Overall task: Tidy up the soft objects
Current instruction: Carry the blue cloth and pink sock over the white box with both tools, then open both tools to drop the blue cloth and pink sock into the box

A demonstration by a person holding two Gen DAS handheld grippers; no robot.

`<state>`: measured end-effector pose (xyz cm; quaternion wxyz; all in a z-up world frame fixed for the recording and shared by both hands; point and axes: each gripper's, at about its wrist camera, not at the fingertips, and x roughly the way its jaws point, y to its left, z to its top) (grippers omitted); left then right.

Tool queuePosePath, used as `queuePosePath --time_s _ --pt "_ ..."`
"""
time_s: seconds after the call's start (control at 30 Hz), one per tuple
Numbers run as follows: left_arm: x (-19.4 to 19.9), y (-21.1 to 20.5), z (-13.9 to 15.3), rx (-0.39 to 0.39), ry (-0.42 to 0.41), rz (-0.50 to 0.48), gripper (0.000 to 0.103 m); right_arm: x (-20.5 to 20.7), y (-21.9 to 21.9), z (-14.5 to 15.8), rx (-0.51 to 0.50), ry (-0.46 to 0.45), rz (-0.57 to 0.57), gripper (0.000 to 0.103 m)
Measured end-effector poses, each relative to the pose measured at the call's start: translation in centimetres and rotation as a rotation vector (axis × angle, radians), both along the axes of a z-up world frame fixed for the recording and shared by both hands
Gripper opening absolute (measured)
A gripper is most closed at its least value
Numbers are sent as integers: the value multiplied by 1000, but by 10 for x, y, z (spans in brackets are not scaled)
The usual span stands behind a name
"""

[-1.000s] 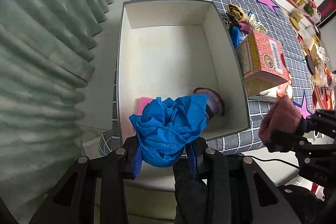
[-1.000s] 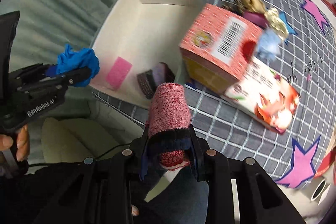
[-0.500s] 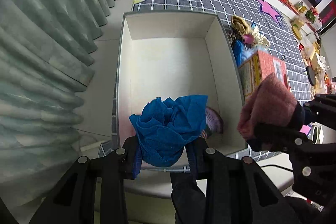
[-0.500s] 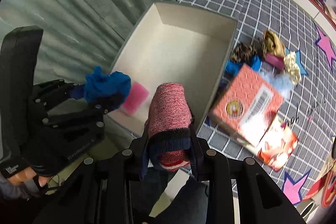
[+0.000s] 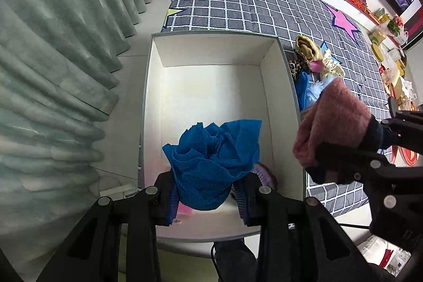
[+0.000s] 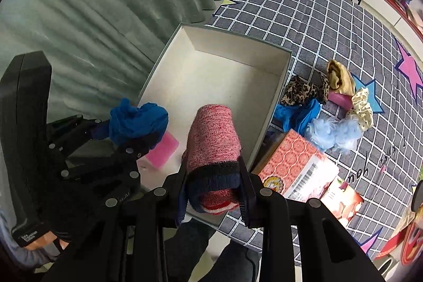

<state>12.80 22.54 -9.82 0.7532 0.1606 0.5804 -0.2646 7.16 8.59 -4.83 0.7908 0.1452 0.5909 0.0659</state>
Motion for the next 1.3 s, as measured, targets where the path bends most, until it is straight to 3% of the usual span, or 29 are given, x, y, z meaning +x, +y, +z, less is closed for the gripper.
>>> queuePosePath --time_s 0.83,1.3 --pt "53 -26 -18 27 29 109 40 58 -22 -16 23 26 5 33" --pt "64 -37 -24 40 41 112 40 74 -28 -28 45 42 3 33"
